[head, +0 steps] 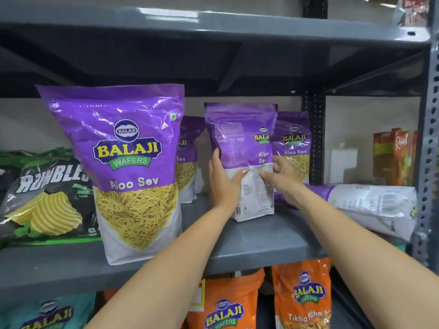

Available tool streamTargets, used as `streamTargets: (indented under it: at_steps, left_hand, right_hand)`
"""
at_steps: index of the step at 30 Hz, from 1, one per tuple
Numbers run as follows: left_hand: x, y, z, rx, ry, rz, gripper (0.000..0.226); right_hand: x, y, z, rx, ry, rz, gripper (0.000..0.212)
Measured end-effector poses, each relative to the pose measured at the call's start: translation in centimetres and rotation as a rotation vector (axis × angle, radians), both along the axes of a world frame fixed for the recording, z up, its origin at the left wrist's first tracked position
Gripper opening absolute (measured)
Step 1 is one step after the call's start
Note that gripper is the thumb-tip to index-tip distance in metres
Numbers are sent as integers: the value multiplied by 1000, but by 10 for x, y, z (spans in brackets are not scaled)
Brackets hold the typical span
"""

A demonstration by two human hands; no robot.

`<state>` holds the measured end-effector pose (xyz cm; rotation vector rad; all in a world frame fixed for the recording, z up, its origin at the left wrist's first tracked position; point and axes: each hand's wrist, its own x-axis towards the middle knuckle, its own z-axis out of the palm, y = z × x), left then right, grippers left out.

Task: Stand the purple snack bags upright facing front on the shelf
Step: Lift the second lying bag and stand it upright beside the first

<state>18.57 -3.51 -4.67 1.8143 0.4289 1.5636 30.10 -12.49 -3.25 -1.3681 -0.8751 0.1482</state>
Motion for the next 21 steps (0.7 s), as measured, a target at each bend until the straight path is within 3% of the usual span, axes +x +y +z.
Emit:
streamTargets:
  at_steps: [5, 9, 13, 15, 18, 21]
  left_hand:
    - [-5, 5, -1, 79, 13, 92, 79]
    - [-12, 13, -2, 146, 164, 134, 84]
    - [-17, -3, -3, 132, 212, 343, 92]
    - [-19, -19, -7, 193, 153, 440, 74]
    - [-17, -39, -16, 196, 224, 313, 42]
    - [-11, -40, -24, 77, 392, 173, 49]
  right_hand:
    - [-2, 17, -2, 15, -43, -21, 47]
    - [-1, 22, -5, 33, -22, -15, 48]
    - [2, 14, 0, 81, 182, 114, 49]
    - [12, 17, 3, 172, 336, 143, 54]
    - [26, 26, 4, 192, 452, 149, 62]
    - [28, 31, 2, 113, 505, 227, 45]
